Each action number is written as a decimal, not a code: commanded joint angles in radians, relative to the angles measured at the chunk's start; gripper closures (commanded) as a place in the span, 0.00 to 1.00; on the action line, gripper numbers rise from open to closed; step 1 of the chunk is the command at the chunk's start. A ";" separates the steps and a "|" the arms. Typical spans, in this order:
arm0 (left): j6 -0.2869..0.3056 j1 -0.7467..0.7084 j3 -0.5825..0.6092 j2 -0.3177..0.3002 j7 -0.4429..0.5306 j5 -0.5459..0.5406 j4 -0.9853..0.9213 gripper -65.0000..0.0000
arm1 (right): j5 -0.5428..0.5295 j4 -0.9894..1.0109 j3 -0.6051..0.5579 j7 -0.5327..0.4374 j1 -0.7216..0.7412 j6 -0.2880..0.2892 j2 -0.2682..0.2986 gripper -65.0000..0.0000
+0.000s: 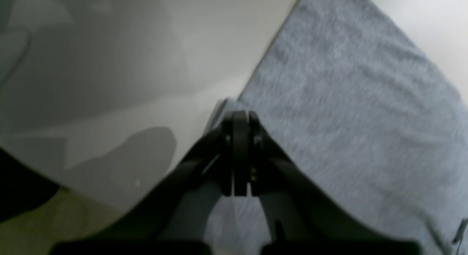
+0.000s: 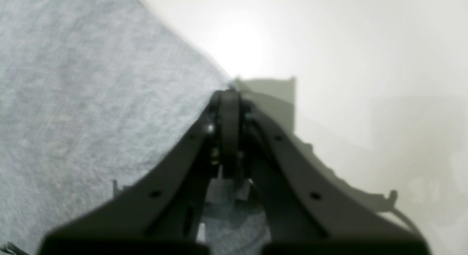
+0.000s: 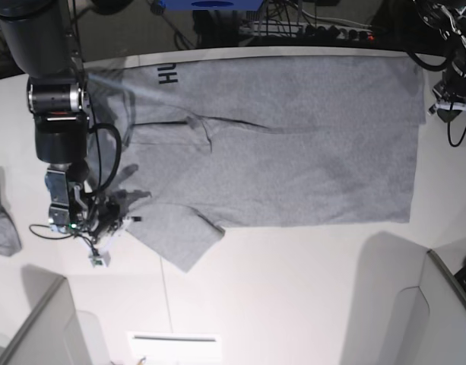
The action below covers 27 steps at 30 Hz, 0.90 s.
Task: Fold the T-shirt properly
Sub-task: 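Release the shirt and move the right gripper to the sleeve hem, then grasp the shirt's hem corners with both grippers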
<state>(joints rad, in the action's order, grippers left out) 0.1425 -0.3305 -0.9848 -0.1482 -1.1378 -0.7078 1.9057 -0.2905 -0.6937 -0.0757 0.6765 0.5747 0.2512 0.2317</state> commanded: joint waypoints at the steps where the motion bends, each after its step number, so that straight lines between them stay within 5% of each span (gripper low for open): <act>1: 0.004 0.001 -0.003 -0.024 0.017 -0.009 0.015 1.00 | 0.003 -0.004 0.001 0.028 0.012 0.004 0.004 1.00; 8: 0.003 0.090 0.152 -0.181 0.025 -0.009 -0.119 1.00 | 0.003 -0.005 0.001 0.028 0.015 0.004 0.004 1.00; 12: 0.003 0.210 0.171 -0.230 0.025 -0.009 -0.254 0.48 | 0.003 -0.056 0.001 0.030 0.009 0.004 0.004 1.00; 15: 0.004 0.311 0.171 -0.248 0.025 -0.009 -0.355 0.25 | 0.003 -0.110 0.001 0.036 -0.008 0.003 0.004 1.00; 19: 0.004 0.439 0.248 -0.304 0.051 -0.008 -0.521 0.24 | 0.003 -0.131 0.001 0.038 -0.011 0.001 0.004 1.00; 24: 0.003 0.552 0.502 -0.394 0.258 -0.008 -0.760 0.24 | 0.003 -0.134 0.001 0.038 -0.009 -0.002 0.004 1.00; 27: 0.003 0.652 0.622 -0.422 0.284 -0.009 -0.915 0.24 | 0.003 -0.134 0.001 0.038 -0.009 -0.002 0.004 1.00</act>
<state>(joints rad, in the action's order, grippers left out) 0.1413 0.3004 -0.3534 -0.5430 -0.8722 -0.7090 0.9649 -0.2806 -0.8097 -0.0780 0.7269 0.5312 0.2512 0.2279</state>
